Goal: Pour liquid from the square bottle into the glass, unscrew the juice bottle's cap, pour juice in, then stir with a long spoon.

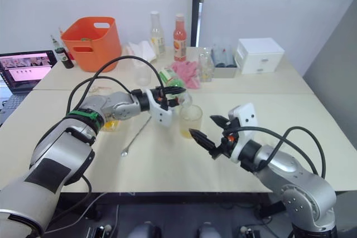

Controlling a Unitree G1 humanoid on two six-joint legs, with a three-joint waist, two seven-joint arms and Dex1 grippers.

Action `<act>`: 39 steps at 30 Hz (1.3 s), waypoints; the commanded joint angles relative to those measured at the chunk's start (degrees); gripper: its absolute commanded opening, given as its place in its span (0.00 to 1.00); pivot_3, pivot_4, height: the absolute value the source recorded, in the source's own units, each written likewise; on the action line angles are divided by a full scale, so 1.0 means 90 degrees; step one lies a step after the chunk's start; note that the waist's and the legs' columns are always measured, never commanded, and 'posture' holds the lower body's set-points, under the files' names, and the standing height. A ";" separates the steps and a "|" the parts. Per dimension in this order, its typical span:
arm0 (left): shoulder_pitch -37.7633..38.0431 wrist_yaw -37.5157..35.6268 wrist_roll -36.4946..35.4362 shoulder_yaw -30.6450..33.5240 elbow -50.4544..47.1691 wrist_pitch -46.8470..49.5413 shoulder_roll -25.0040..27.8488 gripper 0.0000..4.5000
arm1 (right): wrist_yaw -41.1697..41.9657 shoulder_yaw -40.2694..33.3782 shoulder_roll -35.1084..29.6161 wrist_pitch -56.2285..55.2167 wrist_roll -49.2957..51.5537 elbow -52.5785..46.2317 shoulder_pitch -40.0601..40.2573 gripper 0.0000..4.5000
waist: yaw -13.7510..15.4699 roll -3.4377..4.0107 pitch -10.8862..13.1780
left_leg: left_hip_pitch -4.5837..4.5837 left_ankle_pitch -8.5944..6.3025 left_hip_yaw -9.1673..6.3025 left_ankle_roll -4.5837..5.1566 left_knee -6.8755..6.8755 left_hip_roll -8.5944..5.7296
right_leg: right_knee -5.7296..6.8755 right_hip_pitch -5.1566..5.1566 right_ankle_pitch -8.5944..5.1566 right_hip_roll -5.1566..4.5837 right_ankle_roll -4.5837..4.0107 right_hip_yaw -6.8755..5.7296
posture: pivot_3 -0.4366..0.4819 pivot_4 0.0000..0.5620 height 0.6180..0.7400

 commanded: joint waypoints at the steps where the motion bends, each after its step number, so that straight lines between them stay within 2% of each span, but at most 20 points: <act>1: -0.0379 0.0420 0.0060 -0.0023 -0.0079 0.0037 0.0094 0.33 | 0.0017 -0.0164 0.0010 -0.0165 0.0168 -0.0230 0.0048 0.99 | 0.0001 0.0000 0.0000 | 0.0000 0.0000 0.0000 0.0000 0.0000 0.0000 | 0.0000 0.0000 0.0000 0.0000 0.0000 0.0000 | 0.48 0.27 0.79; 26: -0.0628 0.1676 0.0823 -0.0726 -0.0032 0.0300 0.0129 0.33 | -0.0176 -0.0023 0.0148 -0.0107 0.0150 -0.0322 0.0045 0.99 | 0.0014 -0.0001 0.0000 | 0.0000 0.0000 0.0001 0.0000 0.0002 -0.0001 | 0.0002 0.0000 0.0000 -0.0001 0.0000 0.0000 | 0.48 0.27 0.79; 39: -0.0660 0.1785 0.0827 -0.0788 0.0028 0.0372 0.0094 0.33 | -0.0256 -0.0023 0.0152 -0.0078 0.0224 -0.0374 0.0034 0.99 | 0.0019 -0.0001 0.0000 | 0.0000 0.0000 0.0001 0.0000 0.0003 -0.0001 | 0.0003 0.0000 0.0000 -0.0001 0.0000 0.0000 | 0.48 0.27 0.79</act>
